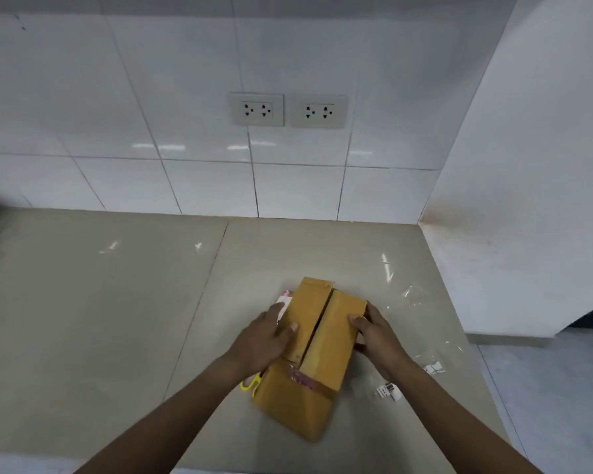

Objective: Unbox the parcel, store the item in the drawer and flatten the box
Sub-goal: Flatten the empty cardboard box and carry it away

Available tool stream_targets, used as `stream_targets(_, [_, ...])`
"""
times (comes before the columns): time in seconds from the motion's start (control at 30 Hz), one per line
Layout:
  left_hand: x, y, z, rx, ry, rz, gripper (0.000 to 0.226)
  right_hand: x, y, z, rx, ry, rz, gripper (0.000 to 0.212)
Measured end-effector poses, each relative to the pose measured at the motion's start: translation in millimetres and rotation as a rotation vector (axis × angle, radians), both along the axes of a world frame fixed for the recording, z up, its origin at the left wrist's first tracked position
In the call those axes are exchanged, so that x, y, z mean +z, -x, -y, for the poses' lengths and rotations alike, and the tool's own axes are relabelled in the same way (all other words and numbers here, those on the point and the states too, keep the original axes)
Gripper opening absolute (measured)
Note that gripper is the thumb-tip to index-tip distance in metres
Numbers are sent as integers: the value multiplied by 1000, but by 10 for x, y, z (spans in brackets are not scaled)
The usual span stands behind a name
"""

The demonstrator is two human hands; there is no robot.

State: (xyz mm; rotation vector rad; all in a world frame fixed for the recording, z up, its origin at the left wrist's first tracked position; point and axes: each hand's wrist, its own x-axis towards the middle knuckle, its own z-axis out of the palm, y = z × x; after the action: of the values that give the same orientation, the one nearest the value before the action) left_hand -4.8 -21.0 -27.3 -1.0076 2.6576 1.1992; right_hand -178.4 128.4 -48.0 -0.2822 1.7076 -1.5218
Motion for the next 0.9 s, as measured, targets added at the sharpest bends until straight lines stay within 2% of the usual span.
stream_targets(0.07, [14, -26, -91, -19, -14, 19, 62, -35, 44, 62, 50, 11, -18, 41])
stream_targets(0.13, [-8, -62, -220, -1, 58, 28, 64, -84, 73, 118, 127, -69, -131, 46])
stream_targets(0.23, [-96, -98, -378, -7, 137, 95, 74, -180, 54, 185, 217, -267, -454, 52])
stream_targets(0.3, [-144, -84, -418, 7, 149, 129, 74, -195, -16, 180, 184, -390, -701, 54])
stream_targets(0.37, [-146, -64, -403, 29, 144, 134, 72, -182, -134, 121, 163, -439, -935, 54])
stream_targets(0.43, [-118, -49, -367, 45, 118, 133, 69, -172, -263, 55, 235, -444, -1072, 55])
stream_targets(0.57, [-88, 38, -327, 82, 152, 98, 69, -144, -439, -55, 423, -495, -1036, 77])
stream_targets(0.7, [-101, 300, -344, 148, 117, 46, 90, -47, -452, -84, 527, -560, -1002, 108])
stream_targets(0.8, [-163, 450, -301, 183, 104, 102, 105, -19, -431, -69, 523, -521, -937, 101])
stream_targets(0.9, [-199, 469, -270, 194, 118, 130, 103, -54, -444, -67, 487, -475, -873, 100])
